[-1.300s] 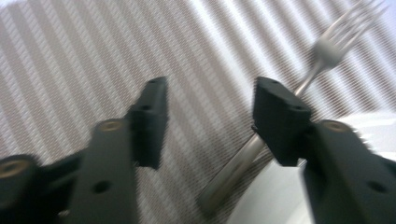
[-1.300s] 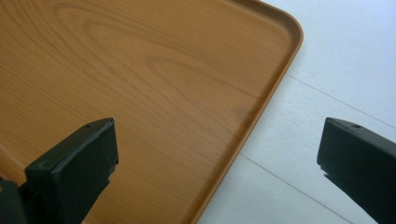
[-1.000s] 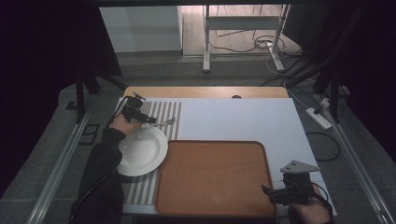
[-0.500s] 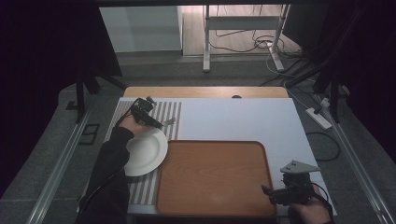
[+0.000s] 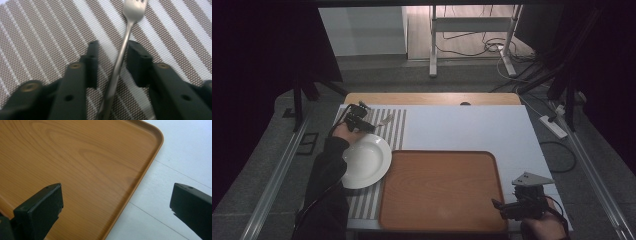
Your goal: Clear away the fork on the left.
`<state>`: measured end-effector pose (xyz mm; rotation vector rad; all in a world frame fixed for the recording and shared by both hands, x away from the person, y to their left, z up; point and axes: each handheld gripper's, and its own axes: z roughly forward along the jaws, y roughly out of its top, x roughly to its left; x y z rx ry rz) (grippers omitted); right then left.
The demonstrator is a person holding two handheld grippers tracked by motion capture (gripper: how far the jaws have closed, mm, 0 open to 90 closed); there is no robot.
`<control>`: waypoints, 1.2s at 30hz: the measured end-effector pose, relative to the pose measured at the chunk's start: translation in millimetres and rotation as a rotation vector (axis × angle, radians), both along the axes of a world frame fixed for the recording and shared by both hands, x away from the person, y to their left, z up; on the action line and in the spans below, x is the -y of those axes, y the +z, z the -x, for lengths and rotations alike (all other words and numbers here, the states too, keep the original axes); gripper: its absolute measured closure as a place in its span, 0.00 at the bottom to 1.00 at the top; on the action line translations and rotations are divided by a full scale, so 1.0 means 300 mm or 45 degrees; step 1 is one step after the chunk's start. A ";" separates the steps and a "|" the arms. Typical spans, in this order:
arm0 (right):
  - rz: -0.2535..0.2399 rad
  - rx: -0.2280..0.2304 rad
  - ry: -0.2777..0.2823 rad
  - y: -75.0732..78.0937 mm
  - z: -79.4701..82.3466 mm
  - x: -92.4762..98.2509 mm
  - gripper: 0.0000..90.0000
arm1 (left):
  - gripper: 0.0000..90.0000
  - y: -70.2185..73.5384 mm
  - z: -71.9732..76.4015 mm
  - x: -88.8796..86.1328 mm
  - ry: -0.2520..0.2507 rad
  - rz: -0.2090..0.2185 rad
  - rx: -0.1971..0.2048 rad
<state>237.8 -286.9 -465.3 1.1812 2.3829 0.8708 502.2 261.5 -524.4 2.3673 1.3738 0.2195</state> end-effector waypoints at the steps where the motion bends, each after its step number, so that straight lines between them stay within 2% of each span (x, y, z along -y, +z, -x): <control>1: 0.000 0.000 0.000 0.000 0.000 0.000 0.00 | 0.79 0.000 0.002 -0.006 0.005 0.009 -0.006; 5: 0.006 0.000 -0.002 -0.001 0.000 -0.002 0.00 | 0.90 0.000 0.009 -0.025 0.016 0.017 -0.015; 9: 0.013 -0.002 0.000 0.000 0.000 -0.002 0.00 | 0.94 0.003 0.010 -0.035 0.008 0.044 -0.047; 11: 0.012 -0.003 0.001 0.000 -0.001 -0.002 0.00 | 0.94 0.003 0.010 -0.036 0.003 0.049 -0.047; 17: 0.012 -0.003 0.004 -0.001 -0.002 -0.003 0.00 | 0.94 0.029 0.006 -0.016 -0.009 0.093 0.008; 23: 0.012 -0.004 0.003 0.000 -0.001 -0.002 0.00 | 0.94 0.055 -0.008 0.040 -0.058 0.105 0.039; 36: 0.001 -0.001 0.001 0.000 -0.001 -0.001 0.00 | 0.94 0.071 -0.004 0.199 -0.162 0.144 0.045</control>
